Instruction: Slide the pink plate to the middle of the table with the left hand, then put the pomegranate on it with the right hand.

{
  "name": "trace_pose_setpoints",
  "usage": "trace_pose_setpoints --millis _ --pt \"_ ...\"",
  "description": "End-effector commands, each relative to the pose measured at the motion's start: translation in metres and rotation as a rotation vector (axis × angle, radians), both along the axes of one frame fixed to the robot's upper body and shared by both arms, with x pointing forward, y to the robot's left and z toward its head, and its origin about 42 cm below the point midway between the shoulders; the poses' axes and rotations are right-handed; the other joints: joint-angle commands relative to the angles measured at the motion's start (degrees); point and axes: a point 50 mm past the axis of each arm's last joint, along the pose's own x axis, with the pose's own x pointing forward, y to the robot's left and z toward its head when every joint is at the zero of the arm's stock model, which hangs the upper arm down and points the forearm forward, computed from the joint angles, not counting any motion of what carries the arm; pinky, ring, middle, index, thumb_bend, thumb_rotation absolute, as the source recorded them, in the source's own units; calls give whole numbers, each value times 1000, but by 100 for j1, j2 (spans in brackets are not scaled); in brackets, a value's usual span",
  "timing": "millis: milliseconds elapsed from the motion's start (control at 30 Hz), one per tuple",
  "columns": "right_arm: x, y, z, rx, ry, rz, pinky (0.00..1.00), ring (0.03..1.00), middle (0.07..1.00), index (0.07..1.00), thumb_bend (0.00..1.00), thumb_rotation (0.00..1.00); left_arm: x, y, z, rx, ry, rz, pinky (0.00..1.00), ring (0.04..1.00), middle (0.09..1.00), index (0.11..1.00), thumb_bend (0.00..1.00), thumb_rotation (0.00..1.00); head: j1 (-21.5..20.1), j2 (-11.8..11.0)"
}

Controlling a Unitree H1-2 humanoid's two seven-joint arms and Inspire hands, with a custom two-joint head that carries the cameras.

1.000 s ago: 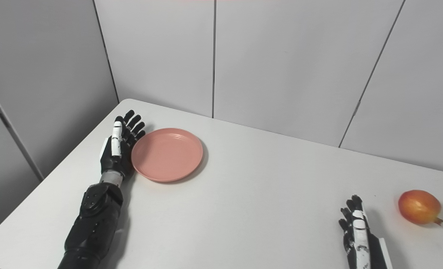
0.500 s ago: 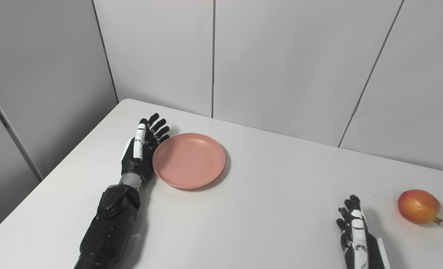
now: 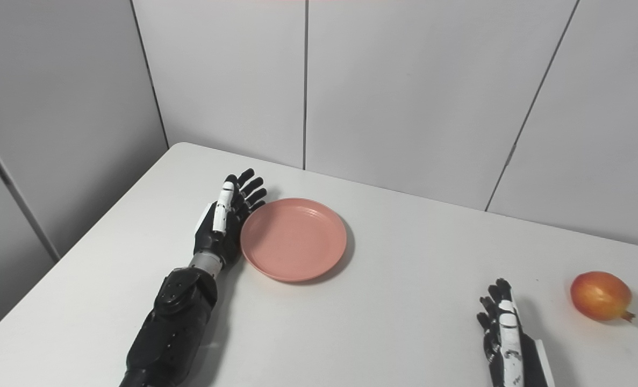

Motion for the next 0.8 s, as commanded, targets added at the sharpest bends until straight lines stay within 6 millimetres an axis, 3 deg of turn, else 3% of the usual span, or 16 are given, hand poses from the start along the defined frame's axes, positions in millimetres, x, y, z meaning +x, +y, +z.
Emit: trace_pose_setpoints --millis 0,767 --pt "4 3 14 -1 -74 2 1000 1000 1000 1000 241 1000 0 -13 0 -2 31 -27 879 872 880 873 364 1000 -5 8" --pt "3 10 20 1 -79 -5 1000 1000 1000 1000 290 1000 -2 -75 -6 91 61 -233 867 877 891 875 424 1000 -387 288"
